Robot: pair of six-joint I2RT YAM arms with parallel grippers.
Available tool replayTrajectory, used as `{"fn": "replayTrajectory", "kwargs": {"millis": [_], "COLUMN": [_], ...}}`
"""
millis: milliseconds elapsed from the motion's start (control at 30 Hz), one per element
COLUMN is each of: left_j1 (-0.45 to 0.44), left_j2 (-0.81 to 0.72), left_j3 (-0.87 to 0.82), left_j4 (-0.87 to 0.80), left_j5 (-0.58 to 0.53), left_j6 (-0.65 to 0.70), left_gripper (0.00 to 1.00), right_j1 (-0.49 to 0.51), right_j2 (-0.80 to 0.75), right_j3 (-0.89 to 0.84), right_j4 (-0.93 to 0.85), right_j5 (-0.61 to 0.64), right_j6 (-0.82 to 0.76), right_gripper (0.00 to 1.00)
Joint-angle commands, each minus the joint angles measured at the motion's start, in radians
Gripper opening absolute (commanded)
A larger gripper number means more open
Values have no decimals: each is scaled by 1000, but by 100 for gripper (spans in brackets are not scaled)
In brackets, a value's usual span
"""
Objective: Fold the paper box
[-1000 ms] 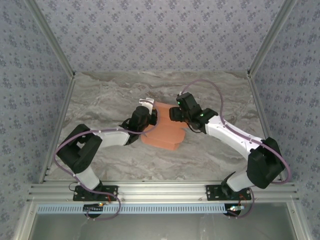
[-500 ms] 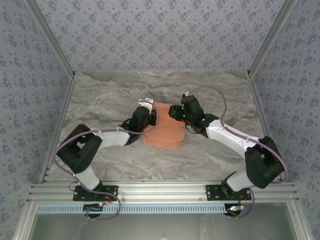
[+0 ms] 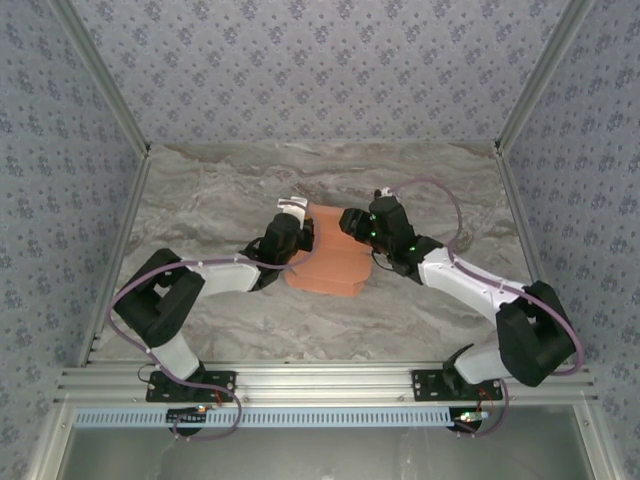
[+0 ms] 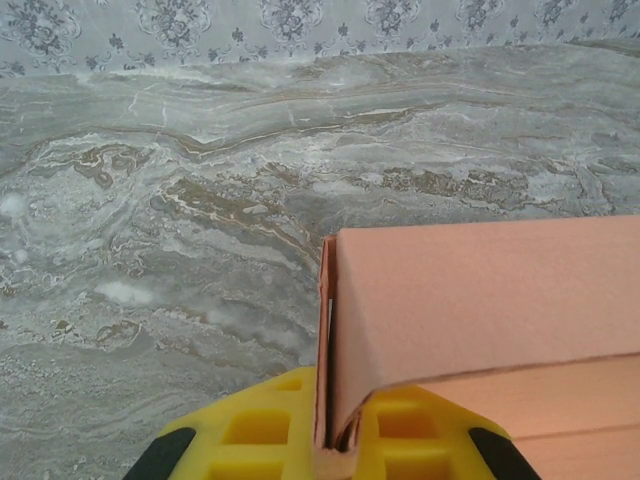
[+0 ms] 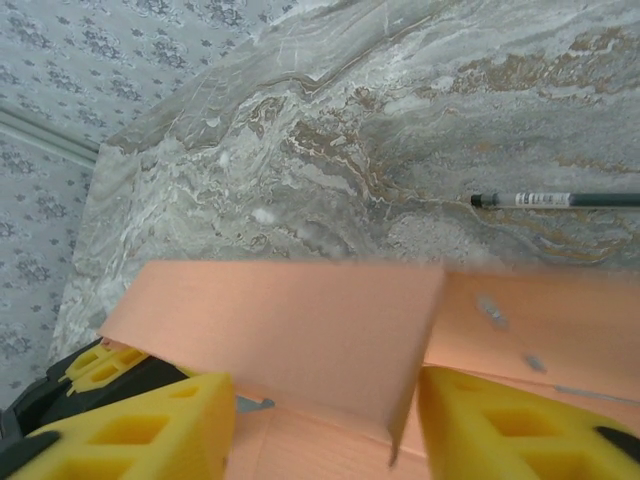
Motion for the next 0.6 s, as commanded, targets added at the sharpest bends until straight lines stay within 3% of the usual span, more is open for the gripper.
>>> {"fn": "replayTrajectory", "kwargs": {"millis": [0,333,567], "left_j1": [-10,-6,-6], "left_j2": [-31,-41,-46], "left_j3": [25,48,44], "left_j4": [-13,-50,-53], "left_j5": [-23,-35,-26], "left_j6": [-15,-27,-33], "left_gripper": [3,3,3], "right_j1": [15,116,107], "right_j2": [-58,-189,-150], "right_j3": [-20,-144,-203], "right_j4": [-72,-282,-199], "right_j5": [62,240,212], "right_j6": [-39,-63,-41], "right_gripper": [59,65,68]}}
